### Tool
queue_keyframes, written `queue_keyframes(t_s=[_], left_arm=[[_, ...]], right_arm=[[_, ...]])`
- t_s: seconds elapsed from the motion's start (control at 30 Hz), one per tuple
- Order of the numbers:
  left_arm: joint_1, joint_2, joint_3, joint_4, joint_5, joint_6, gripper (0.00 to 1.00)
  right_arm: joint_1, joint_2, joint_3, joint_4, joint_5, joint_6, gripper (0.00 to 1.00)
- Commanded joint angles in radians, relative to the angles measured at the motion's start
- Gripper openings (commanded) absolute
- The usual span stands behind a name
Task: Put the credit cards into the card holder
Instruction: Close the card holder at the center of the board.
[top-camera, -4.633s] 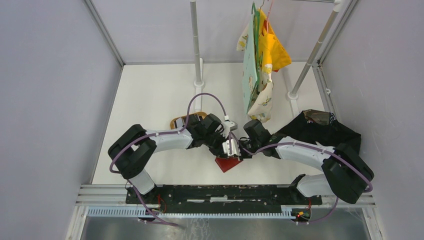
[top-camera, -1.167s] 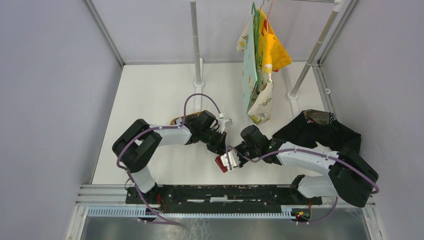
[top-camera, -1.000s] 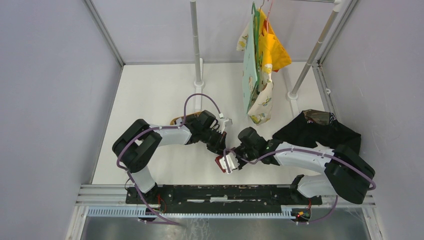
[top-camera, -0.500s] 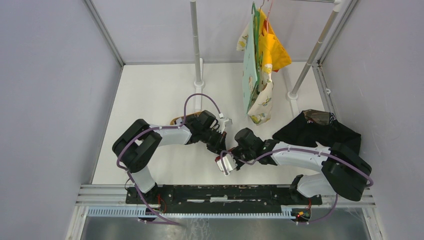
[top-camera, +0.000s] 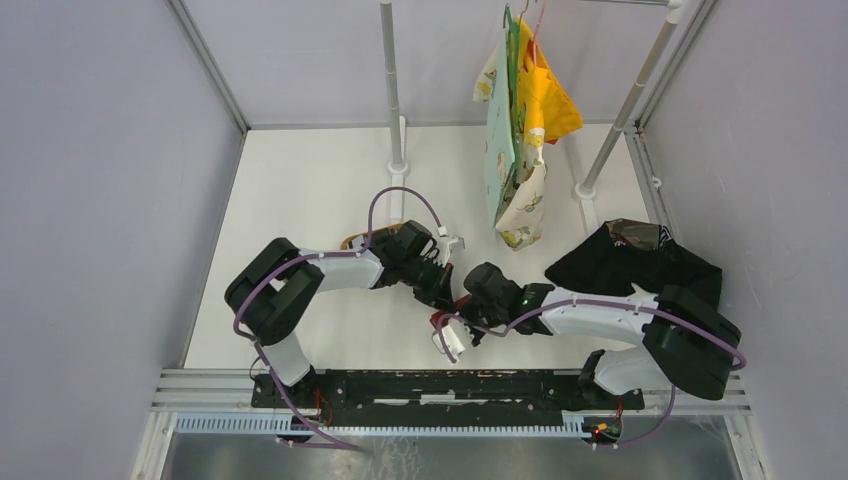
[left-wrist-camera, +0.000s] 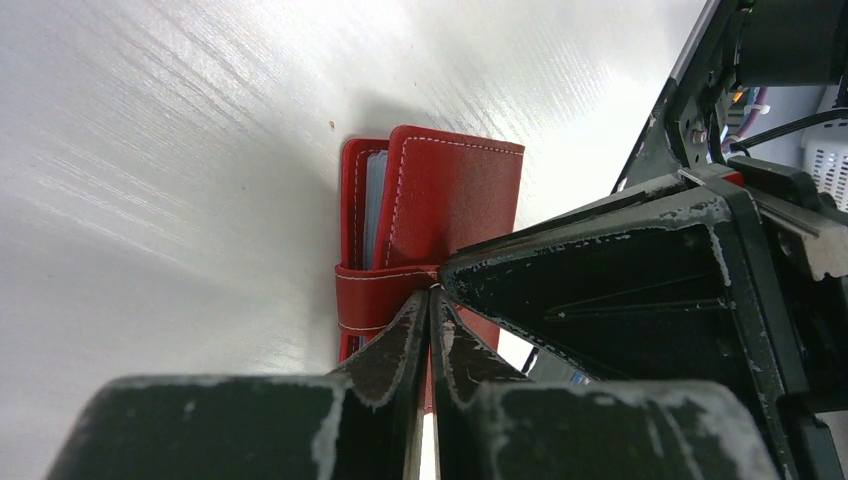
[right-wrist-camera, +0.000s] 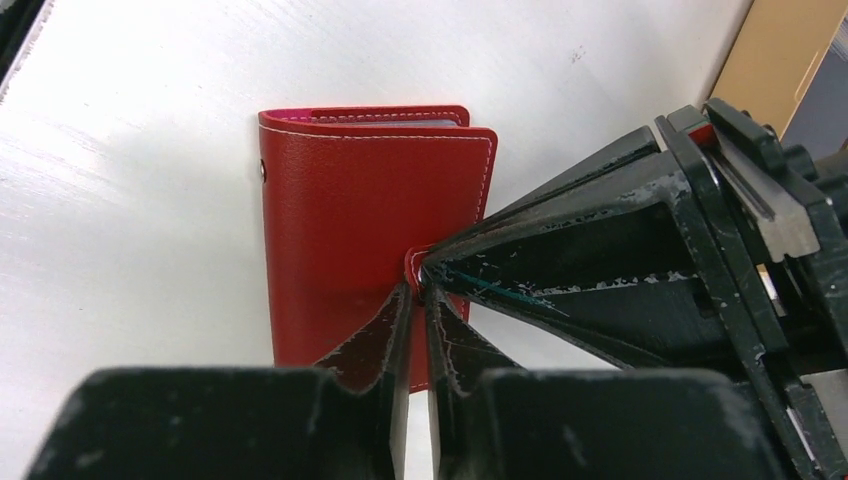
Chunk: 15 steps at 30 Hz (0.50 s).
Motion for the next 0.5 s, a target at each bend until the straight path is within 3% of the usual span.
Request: queue_keyframes(t_s=[0.0, 0.47], left_arm=[[-0.023, 0.066, -0.019, -0.067, -0.133, 0.019, 0.11], [-0.042, 0.074, 0.005, -0.1, -0.17, 0.01, 0.11]], right_arm=[[0.031, 0.023, 0.03, -0.014, 0.049, -0.033, 0.1], [0.123, 0.093, 0.068, -0.203, 0.138, -0.137, 0.04]])
